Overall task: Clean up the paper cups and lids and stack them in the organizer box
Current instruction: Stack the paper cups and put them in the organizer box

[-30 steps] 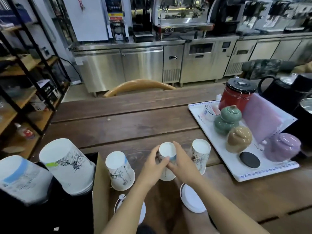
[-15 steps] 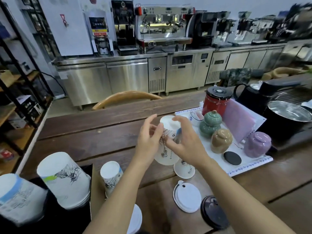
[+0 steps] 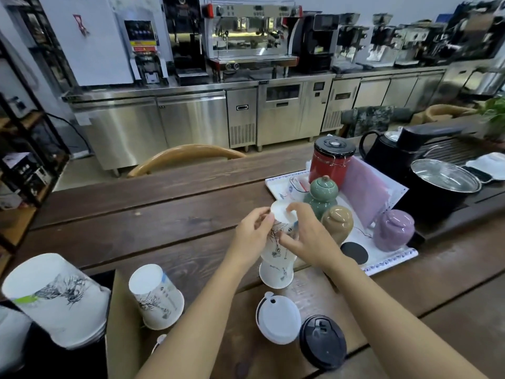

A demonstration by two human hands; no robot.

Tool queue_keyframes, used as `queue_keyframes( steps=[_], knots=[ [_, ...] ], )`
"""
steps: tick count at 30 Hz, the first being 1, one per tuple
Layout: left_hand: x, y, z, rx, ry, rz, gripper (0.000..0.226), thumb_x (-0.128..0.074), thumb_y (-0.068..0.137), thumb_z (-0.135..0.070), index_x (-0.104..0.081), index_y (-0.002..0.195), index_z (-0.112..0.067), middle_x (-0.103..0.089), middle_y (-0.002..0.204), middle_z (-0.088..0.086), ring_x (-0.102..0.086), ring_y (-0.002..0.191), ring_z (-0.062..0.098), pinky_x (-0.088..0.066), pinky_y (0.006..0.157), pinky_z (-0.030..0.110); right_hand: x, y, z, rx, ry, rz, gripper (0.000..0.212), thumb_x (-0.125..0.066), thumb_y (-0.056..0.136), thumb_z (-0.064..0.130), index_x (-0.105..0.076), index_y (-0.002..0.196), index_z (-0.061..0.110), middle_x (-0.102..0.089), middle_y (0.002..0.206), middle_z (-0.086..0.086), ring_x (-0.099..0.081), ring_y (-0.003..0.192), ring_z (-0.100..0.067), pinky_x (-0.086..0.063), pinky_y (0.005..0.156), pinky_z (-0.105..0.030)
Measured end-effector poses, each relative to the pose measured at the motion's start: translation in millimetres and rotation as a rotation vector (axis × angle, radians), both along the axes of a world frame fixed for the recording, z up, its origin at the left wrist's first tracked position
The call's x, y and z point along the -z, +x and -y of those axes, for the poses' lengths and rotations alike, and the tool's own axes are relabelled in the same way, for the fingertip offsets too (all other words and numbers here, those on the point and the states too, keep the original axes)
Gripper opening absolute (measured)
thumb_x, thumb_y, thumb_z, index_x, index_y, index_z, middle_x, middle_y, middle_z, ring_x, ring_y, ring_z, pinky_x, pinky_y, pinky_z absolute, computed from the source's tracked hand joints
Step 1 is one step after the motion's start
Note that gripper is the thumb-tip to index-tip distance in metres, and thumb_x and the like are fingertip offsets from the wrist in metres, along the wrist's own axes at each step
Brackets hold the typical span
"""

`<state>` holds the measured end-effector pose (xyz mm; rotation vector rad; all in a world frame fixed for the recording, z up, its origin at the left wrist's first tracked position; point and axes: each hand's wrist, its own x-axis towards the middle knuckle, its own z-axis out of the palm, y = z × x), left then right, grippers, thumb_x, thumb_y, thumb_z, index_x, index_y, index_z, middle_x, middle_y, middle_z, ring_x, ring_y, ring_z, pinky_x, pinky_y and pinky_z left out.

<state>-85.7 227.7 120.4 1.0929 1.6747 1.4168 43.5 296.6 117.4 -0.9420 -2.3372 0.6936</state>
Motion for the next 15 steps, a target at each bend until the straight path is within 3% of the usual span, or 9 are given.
queue_keyframes(
  steps=[2,5,11,15],
  knots=[
    [17.4,0.5,-3.2,0.016,-0.080,-0.030,0.024,-0.049,0.094,-0.023,-0.062,0.114,-0.017,-0.066,0.108,-0.002,-0.059,0.097,0.009,-0.045,0.082,0.020,18.7,3.0,-6.5,-0.025,-0.019,0.067,0.046,-0.065,0.080,0.021,-0.042,0.118,0.008,-0.039,0.107,0.001,-0.049,0.081,-0.020,-0.032,0.070,-0.024],
    [40.0,1.5,-5.7,0.035,-0.214,-0.070,0.030,-0.048,0.092,-0.031,-0.061,0.117,-0.020,-0.067,0.113,-0.002,-0.061,0.106,0.013,-0.047,0.093,0.031,44.2,6.6,-13.8,-0.044,-0.078,0.101,0.044,-0.064,0.082,0.022,-0.042,0.116,0.007,-0.037,0.107,0.001,-0.042,0.083,-0.015,-0.025,0.068,-0.017],
    [64.6,8.7,-4.8,0.032,-0.320,-0.024,0.031,-0.052,0.090,-0.041,-0.058,0.116,-0.026,-0.064,0.107,-0.009,-0.059,0.101,0.009,-0.048,0.088,0.030,79.8,7.3,-20.1,-0.088,-0.211,0.124,0.056,-0.070,0.078,0.033,-0.038,0.119,0.014,-0.039,0.112,0.001,-0.048,0.082,-0.017,-0.041,0.076,-0.028],
    [68.8,9.3,-8.1,0.017,-0.342,-0.006,0.031,-0.052,0.089,-0.042,-0.057,0.114,-0.024,-0.061,0.105,-0.009,-0.057,0.100,0.009,-0.045,0.081,0.026,97.6,9.1,-18.9,-0.051,-0.342,0.018,0.087,-0.079,0.070,0.029,-0.025,0.137,0.016,-0.039,0.133,0.001,-0.047,0.115,-0.016,-0.042,0.099,-0.033]
  ],
)
